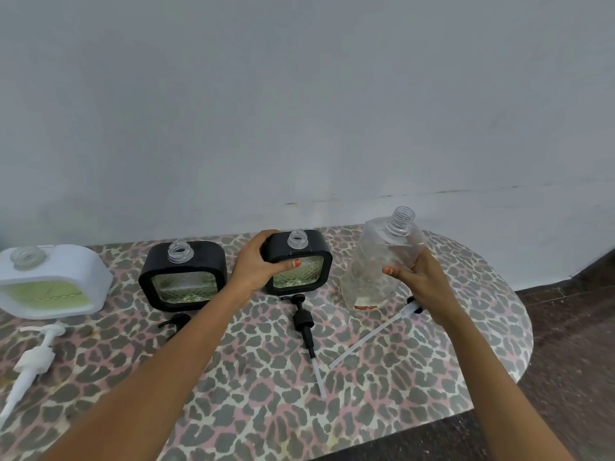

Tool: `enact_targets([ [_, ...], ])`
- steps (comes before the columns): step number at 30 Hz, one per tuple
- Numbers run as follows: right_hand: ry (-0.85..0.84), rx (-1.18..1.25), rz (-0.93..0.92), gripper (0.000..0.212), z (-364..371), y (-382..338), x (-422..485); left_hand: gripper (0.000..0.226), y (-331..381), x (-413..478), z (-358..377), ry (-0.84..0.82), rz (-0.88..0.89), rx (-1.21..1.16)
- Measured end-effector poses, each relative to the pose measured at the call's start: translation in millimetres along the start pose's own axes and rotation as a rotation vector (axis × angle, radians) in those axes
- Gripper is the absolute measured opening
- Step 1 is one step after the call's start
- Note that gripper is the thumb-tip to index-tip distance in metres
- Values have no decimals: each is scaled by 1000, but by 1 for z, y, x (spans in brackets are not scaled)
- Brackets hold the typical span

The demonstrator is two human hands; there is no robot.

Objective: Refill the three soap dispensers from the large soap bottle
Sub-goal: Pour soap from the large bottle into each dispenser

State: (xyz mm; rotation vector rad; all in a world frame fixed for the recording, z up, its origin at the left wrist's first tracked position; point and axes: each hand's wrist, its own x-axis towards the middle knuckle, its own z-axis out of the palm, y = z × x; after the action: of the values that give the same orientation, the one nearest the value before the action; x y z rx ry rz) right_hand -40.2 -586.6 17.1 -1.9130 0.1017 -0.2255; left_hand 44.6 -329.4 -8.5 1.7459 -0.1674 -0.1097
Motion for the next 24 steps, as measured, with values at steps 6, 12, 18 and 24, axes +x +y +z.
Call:
enact_targets([
  [6,8,49,57,74,3,0,-7,52,4,-2,1,-36,3,79],
  [12,48,37,86,83,2,1,-13,67,1,-3,-1,-45,53,165],
  [18,133,-6,77,88,-2,-10,-24,82,11,-15,-5,3,96,202],
  [24,251,-56,59,75,-7,-23,-49,68,26,-40,-16,88,217,197],
])
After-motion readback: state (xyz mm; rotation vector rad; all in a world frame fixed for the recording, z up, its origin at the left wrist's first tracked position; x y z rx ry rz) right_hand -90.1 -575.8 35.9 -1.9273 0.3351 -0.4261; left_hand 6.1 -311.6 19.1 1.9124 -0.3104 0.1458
